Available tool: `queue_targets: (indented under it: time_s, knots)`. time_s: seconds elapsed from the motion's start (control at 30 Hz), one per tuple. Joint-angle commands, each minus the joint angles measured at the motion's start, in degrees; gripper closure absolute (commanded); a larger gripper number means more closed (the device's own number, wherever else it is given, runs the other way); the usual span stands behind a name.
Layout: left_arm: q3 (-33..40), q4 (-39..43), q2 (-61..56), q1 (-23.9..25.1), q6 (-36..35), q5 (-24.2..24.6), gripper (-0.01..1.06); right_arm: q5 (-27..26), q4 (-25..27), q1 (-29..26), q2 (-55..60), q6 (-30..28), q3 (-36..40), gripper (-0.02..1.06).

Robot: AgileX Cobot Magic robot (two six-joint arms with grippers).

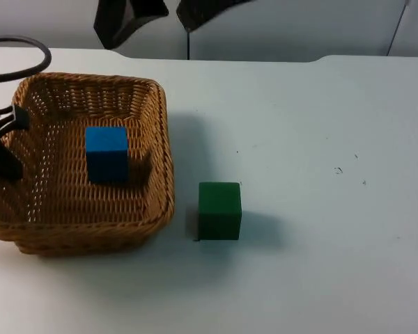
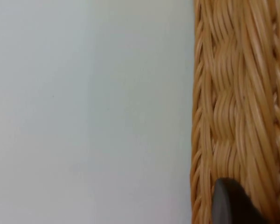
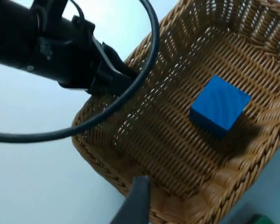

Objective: Pick up the basket with the left hand and place the blue cube into the basket with the right hand.

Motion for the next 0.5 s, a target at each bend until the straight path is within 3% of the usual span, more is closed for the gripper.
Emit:
queue_targets:
  time_s: [0.0, 0.47]
  knots:
    - [-0.7, -0.8, 0.6, 0.0, 0.8, 1.3, 1.05, -2.3, -0.2, 0.2, -2.6, -0.5, 3.6, 0.22]
    - [-1.2, -0.4, 0.6, 0.0, 0.8, 0.0, 1.05, -7.2, -0.2, 0.2, -10.8, -0.3, 12.1, 0.22]
